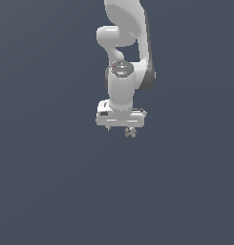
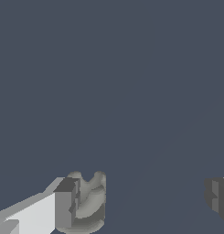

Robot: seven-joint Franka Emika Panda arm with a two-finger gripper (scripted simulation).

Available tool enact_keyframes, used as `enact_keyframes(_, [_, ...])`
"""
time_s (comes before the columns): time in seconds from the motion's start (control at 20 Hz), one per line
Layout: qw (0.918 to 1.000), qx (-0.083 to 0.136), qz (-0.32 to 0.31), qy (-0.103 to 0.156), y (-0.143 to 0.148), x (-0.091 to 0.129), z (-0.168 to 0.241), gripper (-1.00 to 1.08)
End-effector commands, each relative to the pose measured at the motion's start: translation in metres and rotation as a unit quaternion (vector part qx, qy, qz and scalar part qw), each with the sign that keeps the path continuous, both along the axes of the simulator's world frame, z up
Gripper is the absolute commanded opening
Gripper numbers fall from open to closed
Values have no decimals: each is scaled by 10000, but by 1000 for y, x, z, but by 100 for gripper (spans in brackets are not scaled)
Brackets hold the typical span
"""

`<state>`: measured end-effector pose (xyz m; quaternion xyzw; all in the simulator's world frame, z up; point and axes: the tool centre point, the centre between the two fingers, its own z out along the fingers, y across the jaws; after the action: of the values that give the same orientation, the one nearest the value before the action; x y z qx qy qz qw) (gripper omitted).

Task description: Pick up the object and move it to a goal position.

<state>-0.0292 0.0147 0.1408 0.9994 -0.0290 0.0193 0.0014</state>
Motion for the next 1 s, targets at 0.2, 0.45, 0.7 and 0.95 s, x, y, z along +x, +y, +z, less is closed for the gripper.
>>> enact_keyframes(0.2, [9999, 16, -2, 116, 41, -40, -32, 100])
enact_keyframes(0.45, [9999, 19, -3, 169, 58, -60, -46, 100])
enact_keyframes(0.7, [9998, 19, -3, 190, 65, -69, -51, 100])
enact_keyframes(0.95, [9998, 19, 2, 192, 64, -68, -53, 100])
